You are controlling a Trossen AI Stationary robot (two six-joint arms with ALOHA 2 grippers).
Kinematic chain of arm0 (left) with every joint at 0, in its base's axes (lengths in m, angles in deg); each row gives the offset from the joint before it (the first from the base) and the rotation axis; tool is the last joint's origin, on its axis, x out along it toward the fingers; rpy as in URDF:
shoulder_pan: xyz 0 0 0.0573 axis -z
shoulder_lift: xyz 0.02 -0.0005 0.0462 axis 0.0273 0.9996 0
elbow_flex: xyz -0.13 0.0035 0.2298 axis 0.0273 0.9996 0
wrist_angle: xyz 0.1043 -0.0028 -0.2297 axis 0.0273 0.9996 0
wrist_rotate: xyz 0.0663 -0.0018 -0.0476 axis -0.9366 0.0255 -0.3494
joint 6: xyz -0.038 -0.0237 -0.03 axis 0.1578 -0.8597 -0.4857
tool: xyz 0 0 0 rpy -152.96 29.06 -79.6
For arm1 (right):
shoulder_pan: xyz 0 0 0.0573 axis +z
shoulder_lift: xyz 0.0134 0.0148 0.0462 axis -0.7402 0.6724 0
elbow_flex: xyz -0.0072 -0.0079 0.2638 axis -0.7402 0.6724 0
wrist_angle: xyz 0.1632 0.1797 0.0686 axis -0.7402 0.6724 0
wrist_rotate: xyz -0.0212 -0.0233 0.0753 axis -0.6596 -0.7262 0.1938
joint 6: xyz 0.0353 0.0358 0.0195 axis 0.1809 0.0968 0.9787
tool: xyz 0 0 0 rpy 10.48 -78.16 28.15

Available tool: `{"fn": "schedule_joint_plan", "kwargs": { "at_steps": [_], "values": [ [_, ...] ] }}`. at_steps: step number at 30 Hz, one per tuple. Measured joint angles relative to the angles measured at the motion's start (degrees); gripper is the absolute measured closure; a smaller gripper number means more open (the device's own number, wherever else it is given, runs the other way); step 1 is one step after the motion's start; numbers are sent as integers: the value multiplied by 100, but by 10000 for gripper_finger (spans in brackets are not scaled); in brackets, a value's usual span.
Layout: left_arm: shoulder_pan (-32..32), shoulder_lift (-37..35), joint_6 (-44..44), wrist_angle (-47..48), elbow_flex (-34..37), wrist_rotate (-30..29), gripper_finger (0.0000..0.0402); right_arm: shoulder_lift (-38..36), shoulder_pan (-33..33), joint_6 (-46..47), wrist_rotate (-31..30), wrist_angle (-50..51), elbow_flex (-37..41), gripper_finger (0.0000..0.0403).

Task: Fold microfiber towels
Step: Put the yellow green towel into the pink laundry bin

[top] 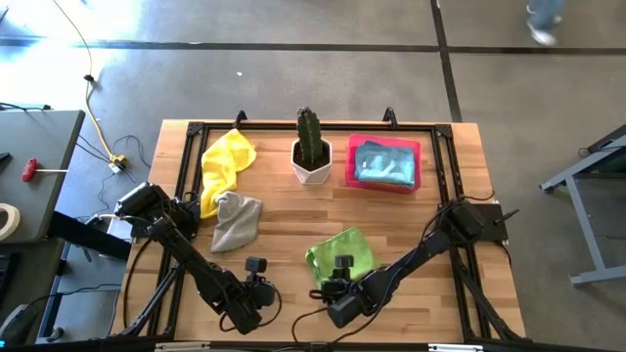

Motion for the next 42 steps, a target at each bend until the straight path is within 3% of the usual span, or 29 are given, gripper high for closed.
{"fn": "schedule_joint_plan", "kwargs": {
  "at_steps": [5,11,14,17,31,37,42],
  "values": [
    [2,0,7,4,0,0,326,0,-12,-42,66,7,0,280],
    [-7,0,9,3,0,0,326,0,-13,-1,601,45,-6,362],
    [-7,0,9,2,0,0,326,0,-27,-2,881,82,-50,379],
    [-7,0,0,2,0,0,326,0,-59,0,1164,85,-66,372],
    [-7,0,-33,-2,0,0,326,-89,-87,305,1325,187,-66,292],
    [-7,0,-36,-14,0,-5,326,-216,-122,306,1297,219,-66,295],
    [-5,0,-96,-17,0,-9,326,-218,-157,306,1248,220,-58,329]
  ]
}}
